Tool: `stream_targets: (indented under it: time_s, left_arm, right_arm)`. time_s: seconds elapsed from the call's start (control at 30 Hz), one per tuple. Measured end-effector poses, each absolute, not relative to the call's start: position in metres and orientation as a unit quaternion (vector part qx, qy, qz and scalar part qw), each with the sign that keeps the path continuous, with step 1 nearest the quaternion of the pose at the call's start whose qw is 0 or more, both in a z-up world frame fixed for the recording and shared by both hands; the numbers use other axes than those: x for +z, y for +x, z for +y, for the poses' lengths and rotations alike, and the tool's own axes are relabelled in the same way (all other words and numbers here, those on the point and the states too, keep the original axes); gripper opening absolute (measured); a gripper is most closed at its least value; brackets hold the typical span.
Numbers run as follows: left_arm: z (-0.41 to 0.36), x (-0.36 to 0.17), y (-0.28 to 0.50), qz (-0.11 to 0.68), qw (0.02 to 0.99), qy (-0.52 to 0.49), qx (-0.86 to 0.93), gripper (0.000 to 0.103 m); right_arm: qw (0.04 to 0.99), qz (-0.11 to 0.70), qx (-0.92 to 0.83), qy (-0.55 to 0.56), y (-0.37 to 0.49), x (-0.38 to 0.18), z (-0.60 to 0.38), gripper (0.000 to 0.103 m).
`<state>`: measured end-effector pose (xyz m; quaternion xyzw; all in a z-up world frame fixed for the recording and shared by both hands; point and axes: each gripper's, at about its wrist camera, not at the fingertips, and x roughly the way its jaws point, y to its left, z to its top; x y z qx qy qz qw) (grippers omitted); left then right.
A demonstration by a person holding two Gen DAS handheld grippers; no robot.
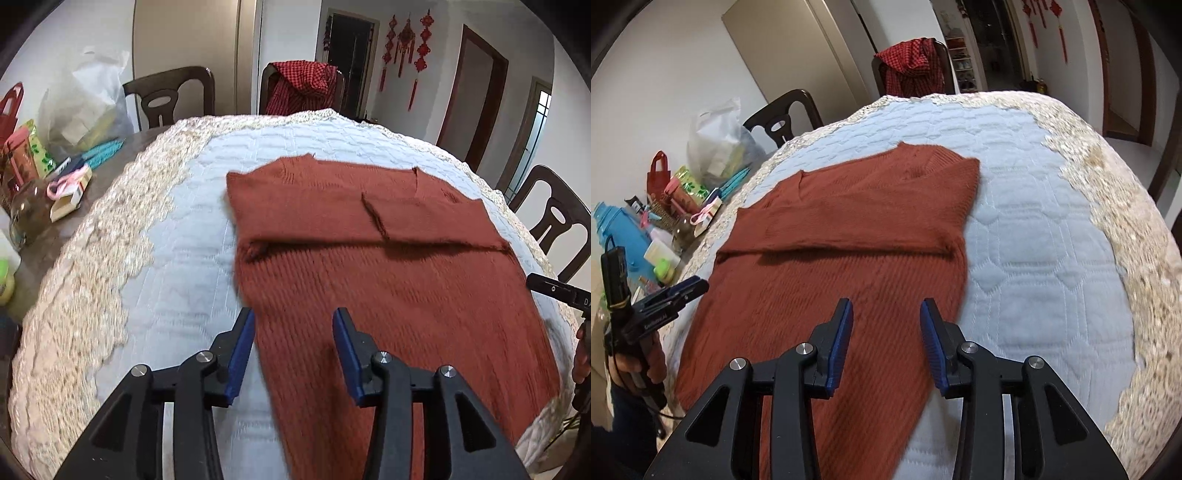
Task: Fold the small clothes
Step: 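Open both tools and move them toward the sweater hem, then grasp the sweater hem with both tools and lift it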
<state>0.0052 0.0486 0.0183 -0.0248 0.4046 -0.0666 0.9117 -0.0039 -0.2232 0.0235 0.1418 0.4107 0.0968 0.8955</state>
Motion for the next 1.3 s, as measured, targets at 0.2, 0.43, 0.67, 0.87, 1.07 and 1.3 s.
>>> stream_targets:
  time_s: [0.2,0.43,0.67,0.87,1.07,1.3]
  left_arm:
    - [0.055,0.007,-0.017,0.415,0.906,-0.044,-0.071,0.047]
    - [0.056,0.006,-0.044,0.416,0.902,-0.080,-0.086,0.048]
    - [0.057,0.005,-0.069,0.418,0.897,-0.110,-0.096,0.048]
    - [0.055,0.004,-0.069,0.414,0.894,-0.131,-0.111,0.048]
    - [0.058,0.003,-0.066,0.410,0.890,-0.157,-0.123,0.047]
    - [0.057,0.002,-0.077,0.415,0.886,-0.163,-0.127,0.038]
  right_arm:
    - [0.890,0.417,0.093,0.159,-0.021,0.012,-0.227,0.042]
    - [0.885,0.414,0.102,0.188,-0.042,0.007,-0.229,0.044]
    - [0.866,0.417,0.151,0.232,-0.071,0.002,-0.223,0.044]
    - [0.853,0.420,0.184,0.251,-0.078,-0.001,-0.217,0.044]
    - [0.848,0.416,0.190,0.269,-0.072,-0.003,-0.217,0.040]
    - [0.846,0.420,0.193,0.265,-0.078,-0.006,-0.216,0.027]
